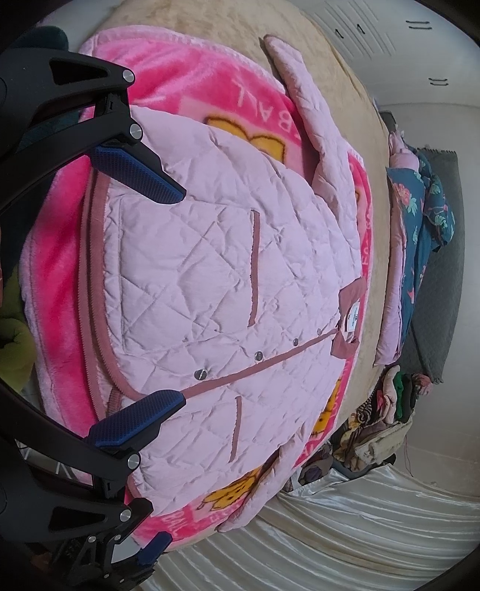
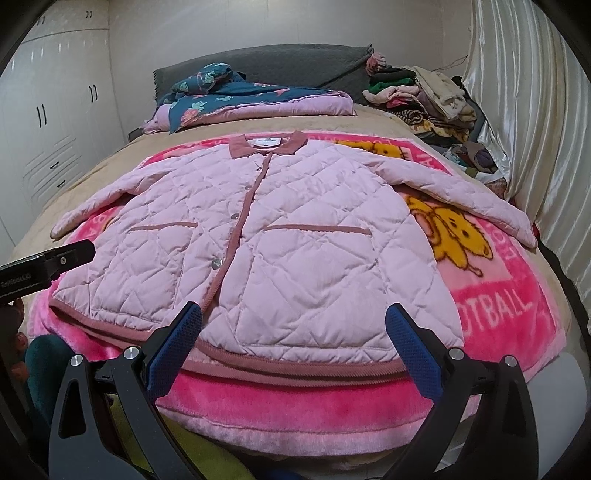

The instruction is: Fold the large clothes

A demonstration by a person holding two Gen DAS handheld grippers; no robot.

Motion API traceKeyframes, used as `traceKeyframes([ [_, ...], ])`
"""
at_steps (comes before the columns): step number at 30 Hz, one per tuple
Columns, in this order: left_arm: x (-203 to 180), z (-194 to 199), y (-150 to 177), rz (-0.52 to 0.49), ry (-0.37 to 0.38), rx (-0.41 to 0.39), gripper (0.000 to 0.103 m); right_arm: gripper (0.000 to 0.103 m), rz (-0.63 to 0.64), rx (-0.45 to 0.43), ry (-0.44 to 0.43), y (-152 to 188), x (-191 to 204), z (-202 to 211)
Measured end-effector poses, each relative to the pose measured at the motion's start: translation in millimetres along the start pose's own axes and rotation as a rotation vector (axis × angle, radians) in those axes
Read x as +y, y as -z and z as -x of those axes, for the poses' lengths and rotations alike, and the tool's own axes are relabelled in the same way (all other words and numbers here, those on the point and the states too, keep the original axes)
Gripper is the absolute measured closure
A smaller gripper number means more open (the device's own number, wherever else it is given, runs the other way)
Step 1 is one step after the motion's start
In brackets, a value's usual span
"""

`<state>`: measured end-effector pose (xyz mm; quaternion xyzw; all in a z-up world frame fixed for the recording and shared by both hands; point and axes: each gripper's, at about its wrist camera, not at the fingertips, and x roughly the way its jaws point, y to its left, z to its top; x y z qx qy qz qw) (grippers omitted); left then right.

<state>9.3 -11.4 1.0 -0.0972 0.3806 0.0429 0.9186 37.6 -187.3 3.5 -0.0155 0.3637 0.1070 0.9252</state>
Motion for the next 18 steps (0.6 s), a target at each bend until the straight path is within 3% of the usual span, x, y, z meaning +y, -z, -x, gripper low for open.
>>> traceKeyframes([
  [18,-3.4,-34.1,-45.1,0.007,0.021,0.035,0.008,0.004,0.029,-0.008,-0.002,-42.3,7.1,-29.1],
])
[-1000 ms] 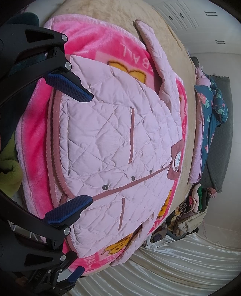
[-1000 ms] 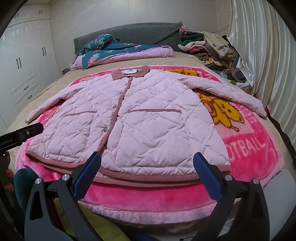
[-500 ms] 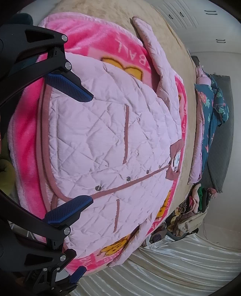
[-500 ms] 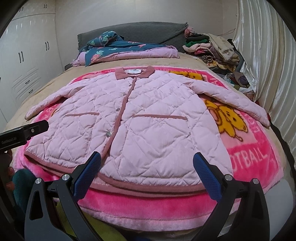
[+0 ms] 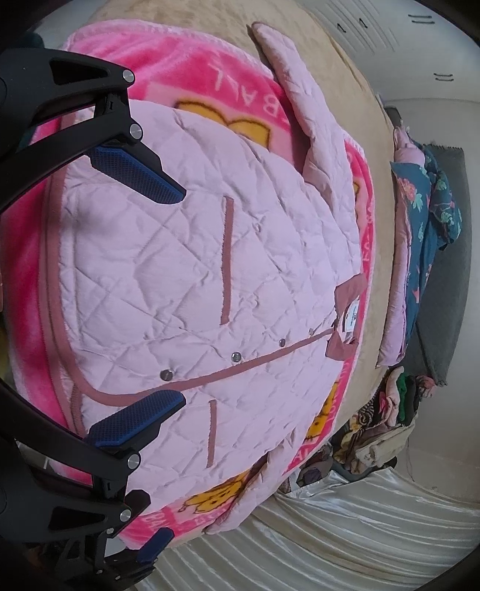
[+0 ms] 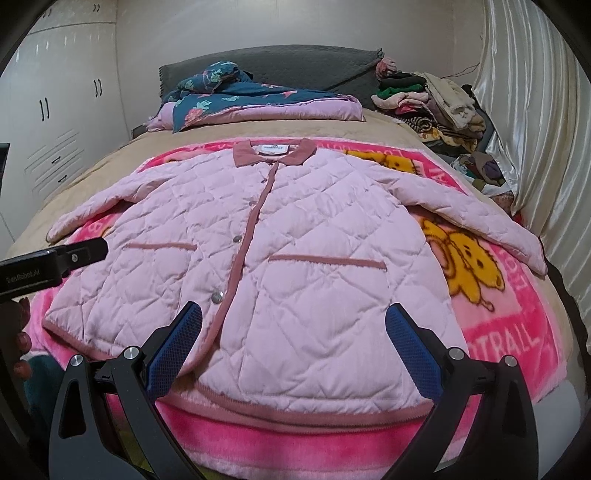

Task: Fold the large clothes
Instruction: 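Grasp the pink jacket's sleeve cuff with the right gripper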

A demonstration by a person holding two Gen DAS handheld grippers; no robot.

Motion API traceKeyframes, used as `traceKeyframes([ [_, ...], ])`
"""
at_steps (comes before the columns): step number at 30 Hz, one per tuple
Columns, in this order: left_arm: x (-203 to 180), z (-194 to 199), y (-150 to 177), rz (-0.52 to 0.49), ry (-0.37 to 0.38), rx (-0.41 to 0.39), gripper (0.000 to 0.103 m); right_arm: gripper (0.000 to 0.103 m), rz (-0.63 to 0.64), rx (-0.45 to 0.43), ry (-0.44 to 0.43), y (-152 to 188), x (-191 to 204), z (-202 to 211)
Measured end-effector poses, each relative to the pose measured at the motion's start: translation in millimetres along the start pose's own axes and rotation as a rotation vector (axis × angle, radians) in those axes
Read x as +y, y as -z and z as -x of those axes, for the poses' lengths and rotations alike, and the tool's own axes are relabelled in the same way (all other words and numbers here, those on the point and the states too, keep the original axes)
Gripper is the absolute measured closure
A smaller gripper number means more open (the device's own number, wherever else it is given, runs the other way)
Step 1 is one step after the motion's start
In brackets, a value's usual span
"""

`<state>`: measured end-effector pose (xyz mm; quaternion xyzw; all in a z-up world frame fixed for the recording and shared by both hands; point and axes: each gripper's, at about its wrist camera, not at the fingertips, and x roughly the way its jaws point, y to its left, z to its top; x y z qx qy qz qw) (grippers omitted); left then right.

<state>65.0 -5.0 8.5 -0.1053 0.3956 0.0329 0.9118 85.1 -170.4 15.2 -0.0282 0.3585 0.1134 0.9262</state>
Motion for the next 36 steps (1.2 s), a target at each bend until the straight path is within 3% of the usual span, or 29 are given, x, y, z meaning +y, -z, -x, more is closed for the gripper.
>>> traceKeyframes([
  [23,-33.8,-65.7,-86.0,-0.051,0.019,0.029,0.008,0.004,-0.068,-0.044,0.063,-75.5,-42.4,-55.4],
  [36,-67.9,-121.1,-119.4,-0.091,0.033,0.066,0.008,0.004,-0.189,-0.018,0.173,-96.2,-113.1,-102.4],
])
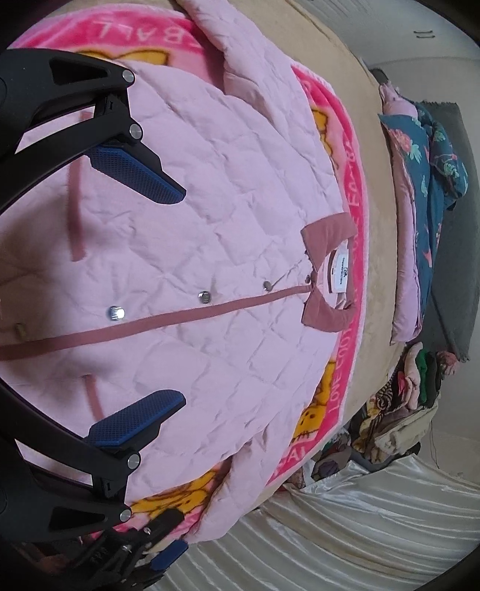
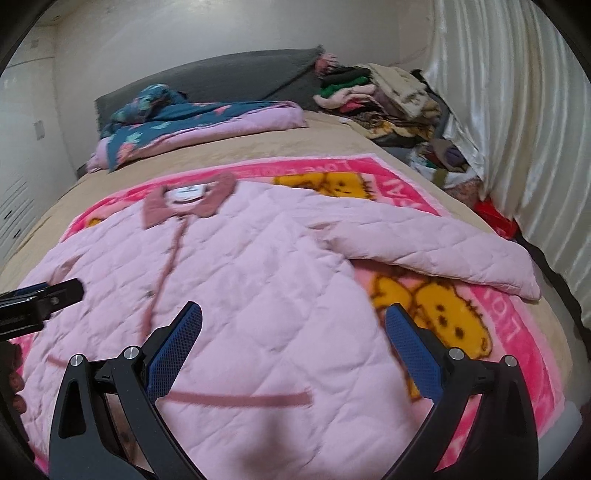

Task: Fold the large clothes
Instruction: 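Grasp the pink jacket's sleeve cuff with the right gripper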

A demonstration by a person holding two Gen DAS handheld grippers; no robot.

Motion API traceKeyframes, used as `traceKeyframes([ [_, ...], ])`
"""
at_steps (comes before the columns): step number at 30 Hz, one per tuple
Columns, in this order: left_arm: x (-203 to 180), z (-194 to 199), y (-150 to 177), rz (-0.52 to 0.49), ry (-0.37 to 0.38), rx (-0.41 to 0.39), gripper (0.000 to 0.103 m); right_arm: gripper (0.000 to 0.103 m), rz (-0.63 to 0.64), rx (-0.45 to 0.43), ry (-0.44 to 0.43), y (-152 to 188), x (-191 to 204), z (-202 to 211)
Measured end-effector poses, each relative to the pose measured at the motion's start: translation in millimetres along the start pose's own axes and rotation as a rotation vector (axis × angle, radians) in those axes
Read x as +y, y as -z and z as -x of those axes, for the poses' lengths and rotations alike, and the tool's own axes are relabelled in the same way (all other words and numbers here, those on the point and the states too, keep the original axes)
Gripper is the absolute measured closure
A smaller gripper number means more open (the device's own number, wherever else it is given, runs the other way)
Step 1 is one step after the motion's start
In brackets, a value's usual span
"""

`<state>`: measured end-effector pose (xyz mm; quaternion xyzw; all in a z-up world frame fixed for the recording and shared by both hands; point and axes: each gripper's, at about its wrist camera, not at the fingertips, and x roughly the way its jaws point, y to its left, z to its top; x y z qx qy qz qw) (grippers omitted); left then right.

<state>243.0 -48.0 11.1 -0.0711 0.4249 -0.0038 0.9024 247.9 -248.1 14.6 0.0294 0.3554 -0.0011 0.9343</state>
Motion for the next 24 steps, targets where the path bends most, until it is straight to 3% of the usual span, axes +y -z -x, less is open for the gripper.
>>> traceKeyframes([
  [6,-5.4,-21.4,-16.3,0.011,0.045,0.016,0.008,0.004,-0.131,0.049,0.049,-13.3,-53.3,-34.3],
  [9,-10.0,-33.3,-22.9,-0.003,0.010,0.012,0.008,0.004,-0.196,0.069,0.072,-18.0,-81.5,-49.5],
  [15,-10.4,-59.9,-29.9,0.016,0.008,0.046,0.008,0.004,-0.354,0.097,0.098,-20.7,-139.9,-75.7],
  [24,-21.3,-93.2,-30.0,-0.022,0.002,0.091,0.008,0.004,-0.575,0.123,0.229,-5.3,-224.9,-110.7],
])
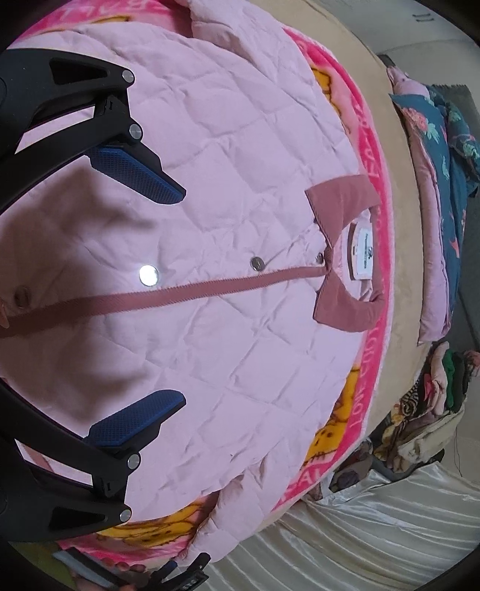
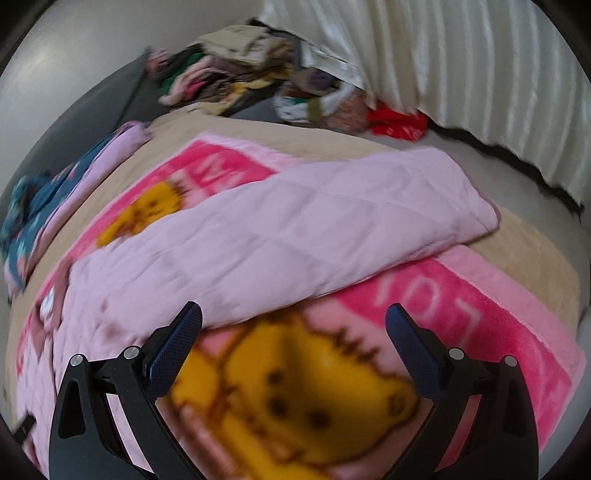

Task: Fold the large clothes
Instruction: 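Grasp the pink jacket's sleeve cuff with the right gripper, then lift the sleeve and fold it across the jacket front with the right gripper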

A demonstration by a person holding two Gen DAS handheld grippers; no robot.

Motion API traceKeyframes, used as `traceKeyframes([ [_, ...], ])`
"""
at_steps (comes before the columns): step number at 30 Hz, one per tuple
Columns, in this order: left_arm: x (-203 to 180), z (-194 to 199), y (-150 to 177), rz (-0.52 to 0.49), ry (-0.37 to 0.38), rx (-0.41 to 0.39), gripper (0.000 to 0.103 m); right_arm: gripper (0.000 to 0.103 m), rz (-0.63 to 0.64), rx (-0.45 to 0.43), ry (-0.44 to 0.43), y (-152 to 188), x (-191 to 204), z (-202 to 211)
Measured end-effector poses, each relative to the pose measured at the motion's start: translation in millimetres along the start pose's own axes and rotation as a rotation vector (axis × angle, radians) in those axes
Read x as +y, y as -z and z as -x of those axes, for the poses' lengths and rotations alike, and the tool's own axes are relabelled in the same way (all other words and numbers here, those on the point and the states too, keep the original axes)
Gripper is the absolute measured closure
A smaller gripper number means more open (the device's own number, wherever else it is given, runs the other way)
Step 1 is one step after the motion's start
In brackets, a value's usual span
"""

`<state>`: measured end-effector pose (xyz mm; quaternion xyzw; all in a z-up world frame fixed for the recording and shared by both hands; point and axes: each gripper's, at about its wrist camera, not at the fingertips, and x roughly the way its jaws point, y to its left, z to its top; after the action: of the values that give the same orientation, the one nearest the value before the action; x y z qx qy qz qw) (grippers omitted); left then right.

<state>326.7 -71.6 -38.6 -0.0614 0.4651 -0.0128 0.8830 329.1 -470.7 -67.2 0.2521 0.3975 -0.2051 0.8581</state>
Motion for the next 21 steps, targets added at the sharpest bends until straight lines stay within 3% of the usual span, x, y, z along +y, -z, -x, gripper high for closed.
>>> traceKeyframes([
  [9,-8.1,-18.9,7.2,-0.007,0.027,0.024,0.008,0.004,-0.241,-0.025,0.069,-25.3,-72.3,-40.0],
  [14,-8.8,-22.5,4.3,-0.016,0.009,0.030,0.008,0.005,-0.329,-0.071,0.049,-41.2,-98.8,-52.6],
  [17,-5.1,-20.7,-0.4,-0.005,-0.001,0.016,0.008,0.019,-0.409,-0.071,0.008,-46.9,-117.8,-60.1],
  [19,0.2,-18.0,-4.0,0.008,-0.013,0.001,0.008,0.040,-0.464,-0.070,-0.030,-49.4,-132.2,-65.6],
  [21,8.9,-15.8,-7.8,0.036,-0.020,-0.004,0.008,0.050,-0.471,-0.085,-0.053,-53.1,-137.4,-67.1],
])
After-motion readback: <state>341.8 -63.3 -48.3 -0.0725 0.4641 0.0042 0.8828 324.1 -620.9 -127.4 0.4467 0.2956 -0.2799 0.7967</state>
